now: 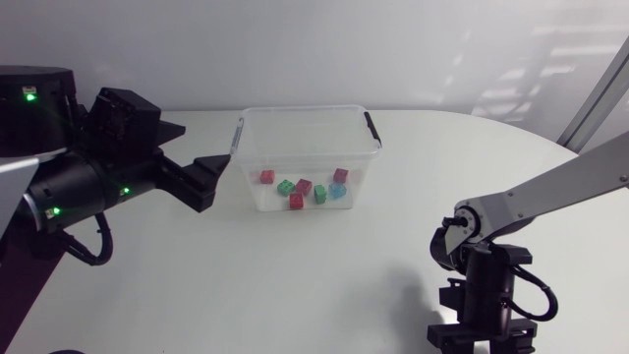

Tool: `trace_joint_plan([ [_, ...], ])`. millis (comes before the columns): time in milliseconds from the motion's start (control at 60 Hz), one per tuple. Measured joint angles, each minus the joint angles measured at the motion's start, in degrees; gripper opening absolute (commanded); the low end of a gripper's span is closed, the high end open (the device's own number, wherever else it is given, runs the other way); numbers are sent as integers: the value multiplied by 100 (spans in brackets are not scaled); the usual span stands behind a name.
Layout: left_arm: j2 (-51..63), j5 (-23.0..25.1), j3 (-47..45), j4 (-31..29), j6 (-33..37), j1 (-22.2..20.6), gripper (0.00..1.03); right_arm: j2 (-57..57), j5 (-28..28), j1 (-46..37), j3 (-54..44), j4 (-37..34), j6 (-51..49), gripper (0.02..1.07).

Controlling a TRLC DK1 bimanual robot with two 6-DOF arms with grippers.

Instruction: Place the duplo bricks in the container

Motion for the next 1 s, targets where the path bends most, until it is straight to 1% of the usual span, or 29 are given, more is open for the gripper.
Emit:
trace_joint_plan([
  [117,24,-2,0,4,0,0,99,140,0,-17,0,2,0,80],
  [233,24,-17,0,7,0,0,99,247,85,-146,0,2,0,69],
  [283,24,-17,0,4,0,0,99,282,120,-229,0,4,0,61],
  [417,17,-20,0,7,0,0,99,289,175,-343,0,4,0,45],
  [467,11,-20,0,9,0,0,99,295,199,-374,0,4,0,44],
  [850,-166,-42,0,-7,2,0,99,608,240,-404,48,177,0,44],
  [883,-177,-42,0,-7,2,4,99,616,256,-413,57,175,0,41],
  [967,-199,-42,0,-7,2,28,99,649,299,-507,79,170,0,29],
  [1000,-208,-42,0,-7,2,35,99,664,323,-579,85,168,0,28],
])
